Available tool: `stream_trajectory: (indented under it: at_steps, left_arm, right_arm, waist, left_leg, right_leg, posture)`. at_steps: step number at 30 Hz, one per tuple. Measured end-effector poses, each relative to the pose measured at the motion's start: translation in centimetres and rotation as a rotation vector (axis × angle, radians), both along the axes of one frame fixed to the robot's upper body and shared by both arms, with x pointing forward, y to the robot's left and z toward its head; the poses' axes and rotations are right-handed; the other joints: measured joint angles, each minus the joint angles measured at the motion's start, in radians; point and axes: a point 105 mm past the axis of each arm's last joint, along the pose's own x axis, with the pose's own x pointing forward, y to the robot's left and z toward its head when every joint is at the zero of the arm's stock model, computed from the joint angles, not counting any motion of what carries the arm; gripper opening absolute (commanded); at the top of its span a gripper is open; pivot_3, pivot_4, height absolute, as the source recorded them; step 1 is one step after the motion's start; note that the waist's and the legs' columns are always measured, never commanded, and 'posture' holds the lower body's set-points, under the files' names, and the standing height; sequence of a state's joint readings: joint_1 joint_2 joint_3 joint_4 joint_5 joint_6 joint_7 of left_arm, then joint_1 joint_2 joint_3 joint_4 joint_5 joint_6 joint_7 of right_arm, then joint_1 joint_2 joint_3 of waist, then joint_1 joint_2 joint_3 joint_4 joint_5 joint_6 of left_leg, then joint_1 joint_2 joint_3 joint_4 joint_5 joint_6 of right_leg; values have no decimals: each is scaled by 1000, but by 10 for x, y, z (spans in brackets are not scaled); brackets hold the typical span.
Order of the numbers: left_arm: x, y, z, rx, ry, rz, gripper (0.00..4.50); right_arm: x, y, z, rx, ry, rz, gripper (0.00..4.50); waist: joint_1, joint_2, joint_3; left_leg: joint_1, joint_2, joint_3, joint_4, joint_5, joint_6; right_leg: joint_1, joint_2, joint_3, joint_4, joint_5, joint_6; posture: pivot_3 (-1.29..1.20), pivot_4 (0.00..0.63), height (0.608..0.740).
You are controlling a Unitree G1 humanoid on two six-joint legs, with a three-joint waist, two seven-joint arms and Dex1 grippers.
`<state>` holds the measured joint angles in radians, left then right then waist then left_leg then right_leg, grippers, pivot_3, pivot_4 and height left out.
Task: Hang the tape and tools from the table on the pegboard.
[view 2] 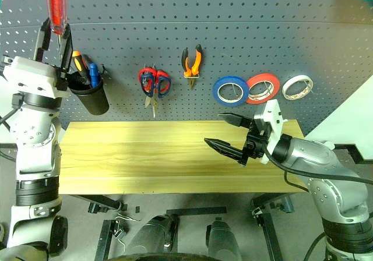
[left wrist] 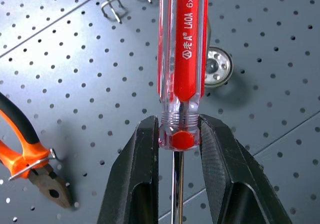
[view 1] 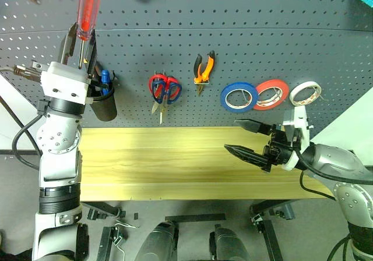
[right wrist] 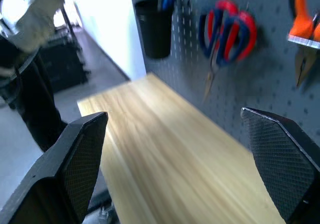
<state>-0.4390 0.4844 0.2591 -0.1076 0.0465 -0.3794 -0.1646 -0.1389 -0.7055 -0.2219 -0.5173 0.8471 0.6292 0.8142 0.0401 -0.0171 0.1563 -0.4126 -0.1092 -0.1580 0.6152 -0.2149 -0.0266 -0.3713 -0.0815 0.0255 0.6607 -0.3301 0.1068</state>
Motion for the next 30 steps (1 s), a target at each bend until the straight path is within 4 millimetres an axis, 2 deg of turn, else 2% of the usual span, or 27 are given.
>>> stream_trajectory:
  at_steps: [5, 8, 17, 22, 30]
  left_arm:
    - [3, 7, 0, 17, -15, 25, 802]
    - [3, 8, 4, 29, -43, 33, 802]
    - [13, 23, 8, 39, -72, 85, 802]
    - [24, 36, -2, -15, -41, 122, 802]
    - [46, 39, -27, -148, 50, 104, 802]
  right_arm:
    - [0, -2, 29, 98, -74, 13, 4500]
    - [-1, -2, 39, 137, -91, 21, 4500]
    - [-2, -4, 43, 157, -84, 20, 4500]
    - [-2, -4, 49, 147, -96, 23, 4500]
    - [-8, -4, 58, 137, -97, 32, 4500]
  waist:
    - [0, 0, 0]
    - [0, 0, 0]
    - [-2, 0, 0]
    - [-3, 0, 0]
    - [-7, -1, 0]
  left_leg:
    - [1, 0, 0, 0, 1, -1]
    - [1, 0, 0, 1, 1, -1]
    - [1, 0, 1, 1, 1, -1]
    - [1, 0, 1, 1, 1, -1]
    - [1, 0, 1, 2, 1, -1]
  right_leg:
    - [0, 0, 0, 2, 0, 0]
    - [0, 0, 0, 3, 0, 0]
    - [-1, 0, 1, 4, 0, 0]
    - [-1, 0, 1, 4, 0, 0]
    - [-1, -1, 1, 4, 0, 0]
  posture:
    - [33, 109, 740]
    - [30, 109, 740]
    - [13, 122, 740]
    - [-6, 132, 740]
    - [-45, 163, 740]
